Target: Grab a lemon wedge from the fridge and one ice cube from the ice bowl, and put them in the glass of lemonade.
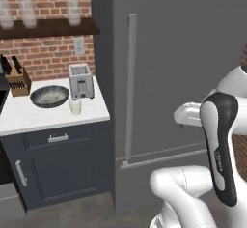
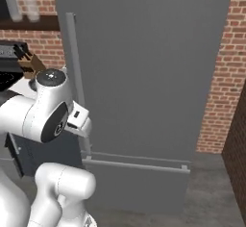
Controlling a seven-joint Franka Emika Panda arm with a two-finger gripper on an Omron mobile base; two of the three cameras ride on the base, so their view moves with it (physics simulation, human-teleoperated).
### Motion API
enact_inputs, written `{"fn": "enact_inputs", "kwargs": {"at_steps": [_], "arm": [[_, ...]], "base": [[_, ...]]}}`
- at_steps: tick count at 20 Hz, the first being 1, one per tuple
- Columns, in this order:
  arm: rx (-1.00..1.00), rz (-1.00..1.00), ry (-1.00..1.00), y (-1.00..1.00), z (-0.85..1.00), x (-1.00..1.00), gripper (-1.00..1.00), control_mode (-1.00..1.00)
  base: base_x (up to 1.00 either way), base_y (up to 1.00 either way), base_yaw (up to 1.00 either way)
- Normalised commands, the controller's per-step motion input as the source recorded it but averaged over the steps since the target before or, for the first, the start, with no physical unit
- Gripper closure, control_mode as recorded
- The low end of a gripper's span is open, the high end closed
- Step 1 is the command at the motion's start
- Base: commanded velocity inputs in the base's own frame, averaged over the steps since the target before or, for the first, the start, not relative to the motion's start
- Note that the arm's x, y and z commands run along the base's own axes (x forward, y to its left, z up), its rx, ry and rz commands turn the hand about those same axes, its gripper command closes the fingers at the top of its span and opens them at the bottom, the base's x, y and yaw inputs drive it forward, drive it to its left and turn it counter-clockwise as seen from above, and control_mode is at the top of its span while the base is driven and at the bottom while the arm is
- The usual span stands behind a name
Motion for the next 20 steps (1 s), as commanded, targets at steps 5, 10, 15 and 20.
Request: {"fn": "enact_inputs", "kwargs": {"at_steps": [5, 10, 15, 20], "arm": [[0.0, 0.0, 0.0, 0.0, 0.0, 0.0, -1.0, 1.0], [0.0, 0.0, 0.0, 0.0, 0.0, 0.0, -1.0, 1.0], [0.0, 0.0, 0.0, 0.0, 0.0, 0.0, -1.0, 1.0], [0.0, 0.0, 0.0, 0.0, 0.0, 0.0, -1.0, 1.0]], "base": [[-0.4, 0.18, -0.01], [0.03, 0.35, 0.16], [0.01, 0.08, 0.17], [0.01, 0.17, -0.07]]}}
